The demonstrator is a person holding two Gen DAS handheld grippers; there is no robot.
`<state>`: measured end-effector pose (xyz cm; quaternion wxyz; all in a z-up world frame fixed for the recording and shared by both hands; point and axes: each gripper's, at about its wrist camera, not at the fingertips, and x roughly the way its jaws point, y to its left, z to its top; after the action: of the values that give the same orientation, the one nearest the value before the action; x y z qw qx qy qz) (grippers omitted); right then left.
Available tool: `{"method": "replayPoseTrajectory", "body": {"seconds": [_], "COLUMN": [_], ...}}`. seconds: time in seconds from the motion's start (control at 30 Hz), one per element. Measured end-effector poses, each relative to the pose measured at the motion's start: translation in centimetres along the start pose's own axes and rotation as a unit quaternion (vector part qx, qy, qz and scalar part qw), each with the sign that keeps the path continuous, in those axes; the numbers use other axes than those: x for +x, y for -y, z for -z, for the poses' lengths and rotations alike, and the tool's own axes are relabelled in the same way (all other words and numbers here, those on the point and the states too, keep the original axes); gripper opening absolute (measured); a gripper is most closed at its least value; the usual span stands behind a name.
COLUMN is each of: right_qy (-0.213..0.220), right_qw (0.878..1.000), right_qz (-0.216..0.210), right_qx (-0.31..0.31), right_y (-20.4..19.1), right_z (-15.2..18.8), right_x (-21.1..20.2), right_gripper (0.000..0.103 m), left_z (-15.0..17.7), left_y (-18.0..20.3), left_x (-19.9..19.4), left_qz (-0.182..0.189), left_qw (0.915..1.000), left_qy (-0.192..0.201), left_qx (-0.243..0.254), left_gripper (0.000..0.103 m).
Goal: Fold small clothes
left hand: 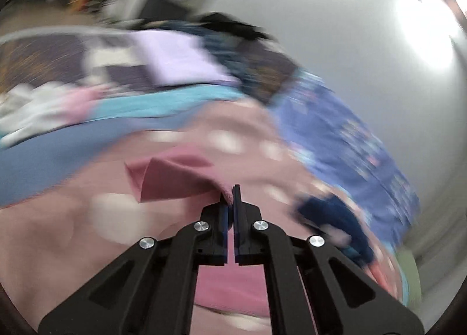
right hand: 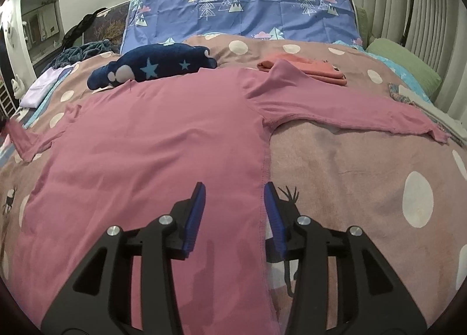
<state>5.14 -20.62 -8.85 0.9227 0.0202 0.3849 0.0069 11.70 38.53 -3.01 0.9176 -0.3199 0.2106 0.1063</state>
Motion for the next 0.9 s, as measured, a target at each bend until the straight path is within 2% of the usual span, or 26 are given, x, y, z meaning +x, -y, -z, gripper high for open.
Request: {"method": "replayPoseTrajectory", "body": {"seconds": [0.07, 0.1, 0.2, 0.27, 0.3, 0.33, 0.43, 0.47, 0.53, 0.6, 0.7, 0.73, 0.9], "right_qy": [0.003, 0.005, 0.007, 0.007, 0.006, 0.005, -0.001, -0.001, -0.001, 0.000, -0.008, -0.014, -0.069], "right_qw": [1.000, 1.000, 1.000, 1.000, 1.000, 1.000, 1.000, 1.000, 1.000, 1.000, 0.998, 0.997, 0.979], "right_qz": [-0.001, -0.001, 0.004, 0.007, 0.009, 0.010, 0.013, 0.012, 0.008, -0.004, -0.057, -0.078, -0.188], "right_qx": [0.001, 0.001, 0.004, 0.010, 0.014, 0.016, 0.018, 0.016, 0.011, 0.008, 0.013, 0.016, 0.045], "right_y": [0.1, 0.3, 0.9, 1.5, 1.9, 2.1, 2.8, 3.0, 3.0, 2.9, 2.1, 1.9, -0.2], "right_z": [-0.1, -0.2, -0.3, -0.3, -0.3, -0.3, -0.5, -0.7, -1.0, -1.5, -2.9, -3.4, -6.6], "right_x": [0.0, 0.0, 0.2, 0.2, 0.3, 0.4, 0.6, 0.6, 0.8, 1.0, 1.9, 2.4, 6.2], "right_gripper": [0.042, 0.042, 0.044, 0.044, 0.045, 0.045, 0.045, 0.046, 0.047, 0.048, 0.048, 0.048, 0.048], "left_z": [1.8, 2.9, 8.2, 13.1, 14.9, 17.6, 24.0, 25.5, 27.9, 28.7, 27.7, 27.7, 27.8], "left_y": [6.4, 8.7, 16.5, 21.0, 22.1, 23.6, 25.4, 25.7, 25.5, 25.4, 24.6, 24.6, 25.2], "left_x": [-0.5, -0.4, -0.1, 0.6, 1.0, 1.6, 3.3, 3.7, 4.4, 4.6, 4.6, 4.6, 5.1], "left_qz": [0.058, 0.075, 0.136, 0.172, 0.181, 0.190, 0.184, 0.179, 0.171, 0.164, 0.167, 0.167, 0.173], "left_qw": [0.9959, 0.9927, 0.9725, 0.9523, 0.9446, 0.9330, 0.9075, 0.9017, 0.8913, 0.8888, 0.8980, 0.8986, 0.8976], "left_qy": [-0.019, -0.029, -0.074, -0.119, -0.136, -0.161, -0.219, -0.231, -0.254, -0.262, -0.257, -0.258, -0.264], "left_qx": [0.066, 0.089, 0.174, 0.223, 0.237, 0.259, 0.308, 0.318, 0.335, 0.338, 0.316, 0.313, 0.308], "left_gripper": [0.002, 0.002, 0.002, 0.002, 0.002, 0.002, 0.002, 0.003, 0.013, 0.015, 0.015, 0.015, 0.015]}}
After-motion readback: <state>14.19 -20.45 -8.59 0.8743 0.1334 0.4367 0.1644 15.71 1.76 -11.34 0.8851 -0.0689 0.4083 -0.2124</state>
